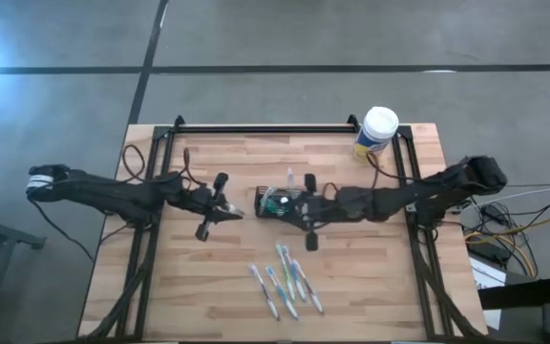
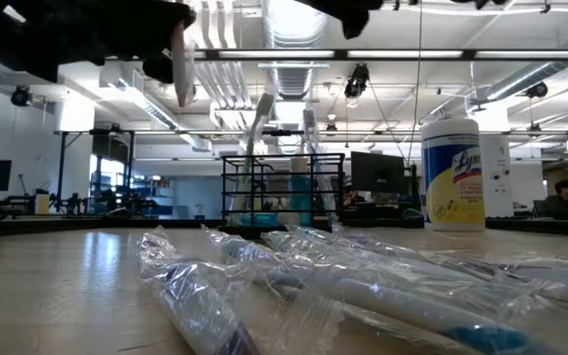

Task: Pick & Place toothbrushing station
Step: Put the orange toothbrush into the black wire organizer

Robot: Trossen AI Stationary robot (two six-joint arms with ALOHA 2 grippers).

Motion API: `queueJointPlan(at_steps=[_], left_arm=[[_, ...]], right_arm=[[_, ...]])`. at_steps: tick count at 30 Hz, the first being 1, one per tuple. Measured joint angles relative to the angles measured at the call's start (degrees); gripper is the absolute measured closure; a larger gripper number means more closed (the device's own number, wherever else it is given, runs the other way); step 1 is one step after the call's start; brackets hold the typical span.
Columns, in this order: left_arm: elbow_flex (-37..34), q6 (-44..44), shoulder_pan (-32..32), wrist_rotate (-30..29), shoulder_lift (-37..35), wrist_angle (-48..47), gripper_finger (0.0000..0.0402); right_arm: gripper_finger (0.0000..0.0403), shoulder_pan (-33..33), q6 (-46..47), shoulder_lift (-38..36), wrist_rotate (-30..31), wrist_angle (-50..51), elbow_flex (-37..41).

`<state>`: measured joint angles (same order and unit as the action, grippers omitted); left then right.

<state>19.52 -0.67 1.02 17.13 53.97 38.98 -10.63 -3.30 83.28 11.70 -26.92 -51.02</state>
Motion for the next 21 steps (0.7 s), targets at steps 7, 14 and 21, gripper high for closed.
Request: queueJointPlan(at_steps=[7, 14, 21], left_arm=[[-3.3, -2.4, 0.0, -1.7, -6.3, -0.4, 0.0379], [-4.2, -3.0, 0.0, -6.9, -7.4, -0.2, 0.0379], [-1.1, -1.3, 0.1, -13.5, -0.1, 0.0, 0.0379]], right_arm=[[0.0269, -0.9, 6.2, -8.1, 0.2, -7.3, 13.8], [0.0306, -3.6, 6.5, -11.0, 1.5, -19.8, 25.9], [0.0367, -6.0, 2.9, -10.4, 6.5, -29.5, 32.0]])
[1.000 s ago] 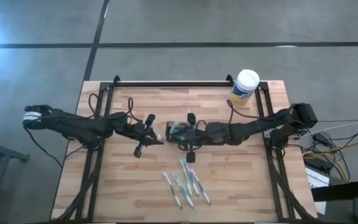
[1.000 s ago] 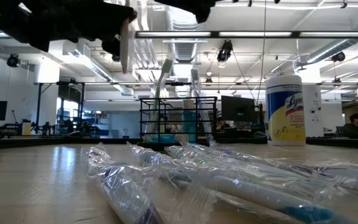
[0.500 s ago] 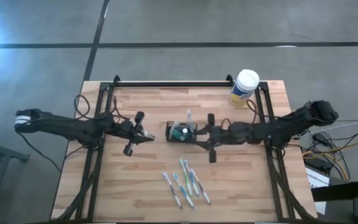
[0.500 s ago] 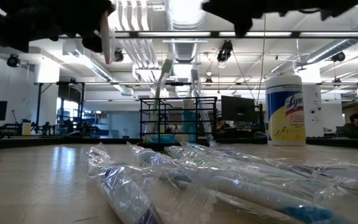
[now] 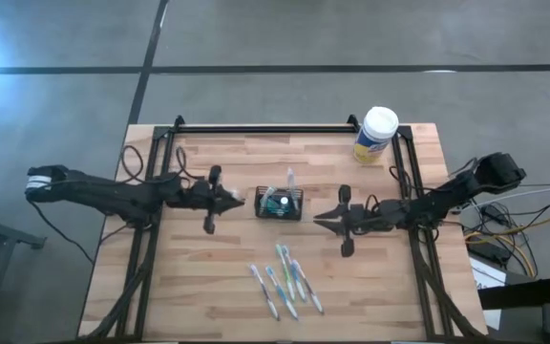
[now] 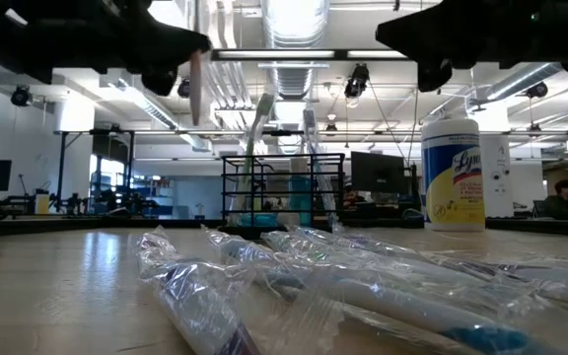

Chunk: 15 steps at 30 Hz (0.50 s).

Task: Pick & Place toothbrushing station
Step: Put the orange toothbrush into the black wire organizer

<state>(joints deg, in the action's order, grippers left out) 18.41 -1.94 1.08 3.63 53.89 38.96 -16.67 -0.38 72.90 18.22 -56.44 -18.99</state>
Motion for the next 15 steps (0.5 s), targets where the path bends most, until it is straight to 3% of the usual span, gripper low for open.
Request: queueJointPlan(at_steps=[3, 9, 15], left_arm=[[2.9, 2.1, 0.4, -0.6, 4.3, 0.0, 0.0379], [6.1, 3.6, 2.1, -0.8, 11.5, 0.2, 0.0378], [5.6, 4.5, 4.3, -0.8, 16.1, 7.4, 0.0377]], right_arm=[[0.039, 0.0, 0.2, 0.2, 0.2, -0.1, 0.6], [0.0394, 0.0, 0.2, 1.8, 0.1, 0.0, 0.6], [0.0394, 0.0, 0.2, 3.6, 0.0, 0.1, 0.6]])
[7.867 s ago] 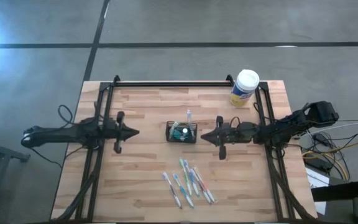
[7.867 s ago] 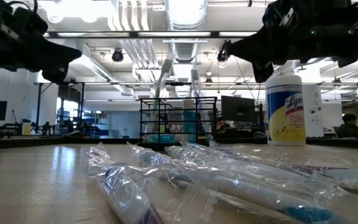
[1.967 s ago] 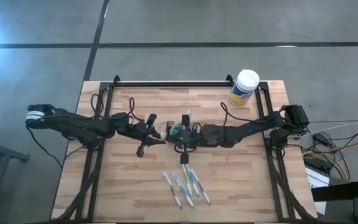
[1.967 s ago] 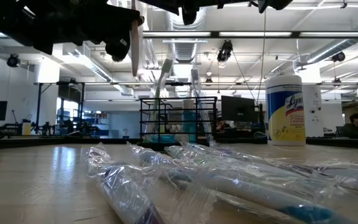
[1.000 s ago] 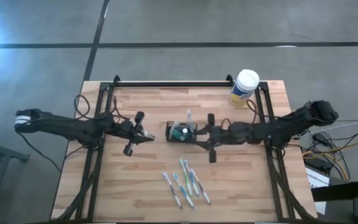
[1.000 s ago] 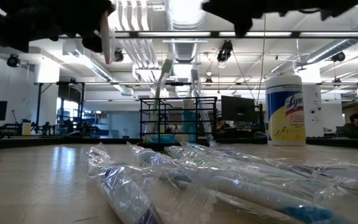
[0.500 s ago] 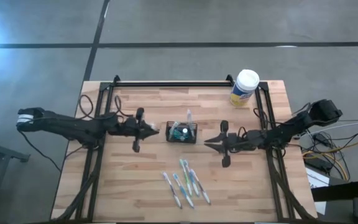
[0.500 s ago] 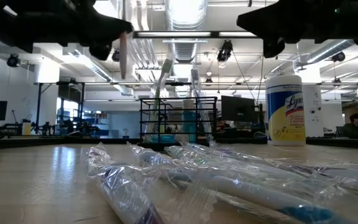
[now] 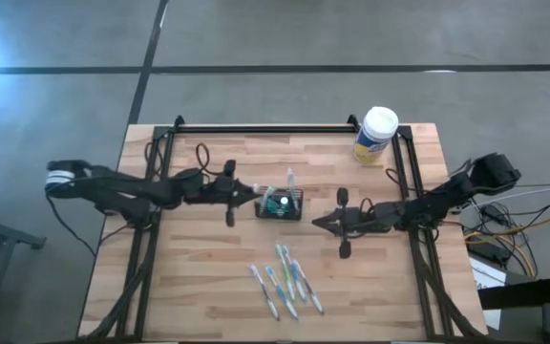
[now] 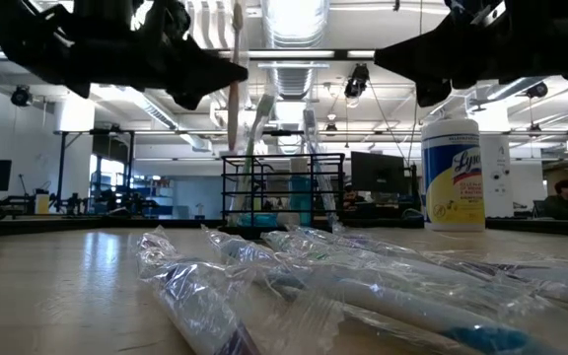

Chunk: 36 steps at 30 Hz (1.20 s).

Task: Pick & Place toothbrushing station
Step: Put the orange toothbrush into the black wire organizer

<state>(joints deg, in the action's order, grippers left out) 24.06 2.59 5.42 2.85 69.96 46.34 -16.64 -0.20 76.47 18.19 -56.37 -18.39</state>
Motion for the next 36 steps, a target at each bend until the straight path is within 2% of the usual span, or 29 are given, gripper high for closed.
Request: queueJointPlan(at_steps=[20, 36], left_arm=[[0.0, -3.5, 0.8, 0.1, 9.1, 3.7, 0.0377], [-2.4, -5.7, 0.8, 0.1, 16.0, 10.6, 0.0376]], right_arm=[[0.0394, 0.0, 0.1, 0.1, -0.2, -0.7, 0.0], [0.0394, 0.0, 0.2, 0.1, -0.2, -1.0, 0.0]])
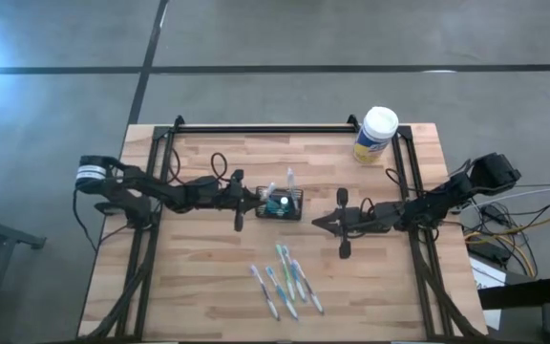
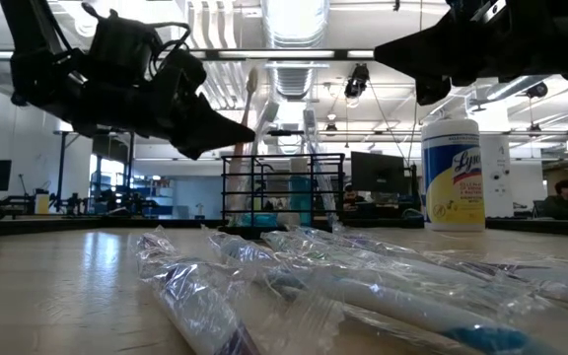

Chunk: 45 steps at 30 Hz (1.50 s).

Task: Pick & Place toothbrushing station
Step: Put the orange toothbrush into the black wire organizer

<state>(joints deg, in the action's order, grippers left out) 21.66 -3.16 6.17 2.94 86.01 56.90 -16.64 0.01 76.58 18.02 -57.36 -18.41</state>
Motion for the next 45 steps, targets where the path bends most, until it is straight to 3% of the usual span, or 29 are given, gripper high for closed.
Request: queueJointPlan(at_steps=[30, 35, 45], left_arm=[[-2.2, 0.5, 0.0, 0.7, 2.1, 2.0, 0.0348], [-2.3, 0.0, 0.0, 3.9, 1.3, 1.6, 0.0301], [-2.3, -0.8, 0.0, 4.0, 0.0, 2.0, 0.0169]], right_arm=[[0.0394, 0.0, 0.0, 0.0, 0.0, -0.2, 0.0], [0.0394, 0.0, 0.0, 0.0, 0.0, -0.2, 0.0], [0.0394, 0.0, 0.0, 0.0, 0.0, -0.3, 0.0]])
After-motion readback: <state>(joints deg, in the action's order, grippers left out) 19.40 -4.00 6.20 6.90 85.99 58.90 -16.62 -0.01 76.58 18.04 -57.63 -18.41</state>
